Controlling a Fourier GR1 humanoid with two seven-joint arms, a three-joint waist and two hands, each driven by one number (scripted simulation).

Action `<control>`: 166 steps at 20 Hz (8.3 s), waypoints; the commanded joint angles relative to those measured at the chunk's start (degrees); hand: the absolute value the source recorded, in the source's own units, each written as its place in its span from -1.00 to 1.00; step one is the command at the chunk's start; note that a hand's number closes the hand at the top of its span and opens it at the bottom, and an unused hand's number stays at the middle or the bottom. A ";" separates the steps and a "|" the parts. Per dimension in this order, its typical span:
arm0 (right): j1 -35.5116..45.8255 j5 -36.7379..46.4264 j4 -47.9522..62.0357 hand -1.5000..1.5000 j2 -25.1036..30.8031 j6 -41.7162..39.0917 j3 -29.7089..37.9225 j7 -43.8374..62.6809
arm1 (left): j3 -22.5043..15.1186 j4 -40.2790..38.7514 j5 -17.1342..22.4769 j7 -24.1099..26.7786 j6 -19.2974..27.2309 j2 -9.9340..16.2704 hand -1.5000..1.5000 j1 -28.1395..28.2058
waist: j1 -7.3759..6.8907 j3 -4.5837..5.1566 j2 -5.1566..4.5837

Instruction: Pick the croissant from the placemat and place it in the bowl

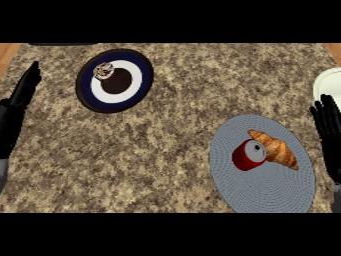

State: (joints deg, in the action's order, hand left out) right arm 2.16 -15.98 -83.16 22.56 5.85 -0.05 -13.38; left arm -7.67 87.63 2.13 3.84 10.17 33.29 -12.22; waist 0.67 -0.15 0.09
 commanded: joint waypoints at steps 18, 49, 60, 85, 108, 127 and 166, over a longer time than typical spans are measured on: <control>-6.09 26.78 -5.55 -1.00 20.52 -6.95 -4.58 -18.65 | -7.84 0.42 16.64 -9.33 -4.85 -21.69 0.00 2.97 | 0.16 0.25 0.15; 9.13 47.79 -13.69 -1.00 13.06 -35.47 -16.89 44.79 | -3.98 0.32 14.06 -9.71 -10.00 -23.88 0.00 6.02 | -0.89 0.16 -0.09; 8.72 59.43 -6.50 -1.00 5.81 -33.92 -15.49 36.73 | -1.30 1.36 12.28 -10.90 -13.82 -25.15 0.00 6.96 | -0.78 0.16 -0.09; 13.00 72.99 15.17 -1.00 -0.99 -23.19 -6.29 20.24 | -1.19 5.81 7.45 -14.04 -14.35 -31.09 0.00 9.17 | -0.99 0.14 -0.10; 1.05 78.33 1.95 1.00 -6.86 -22.20 -4.16 28.87 | 4.28 1.81 7.93 -15.25 -16.01 -29.93 0.00 4.36 | -0.11 0.19 0.08; 0.19 78.15 -53.30 1.00 -6.91 -39.96 1.73 50.12 | 2.26 1.39 5.47 -11.01 -16.46 -31.61 0.00 7.58 | -0.39 0.22 0.01; 37.15 80.15 44.26 1.00 15.53 -5.43 27.49 21.67 | 1.94 1.63 6.74 -13.53 -18.40 -32.26 0.00 4.42 | -3.48 0.00 -1.15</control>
State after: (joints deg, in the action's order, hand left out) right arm 35.32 63.48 -50.50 36.71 -1.19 25.70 6.96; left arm -5.12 89.56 8.95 -9.78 -8.01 1.56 -7.13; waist -2.26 -0.10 -0.82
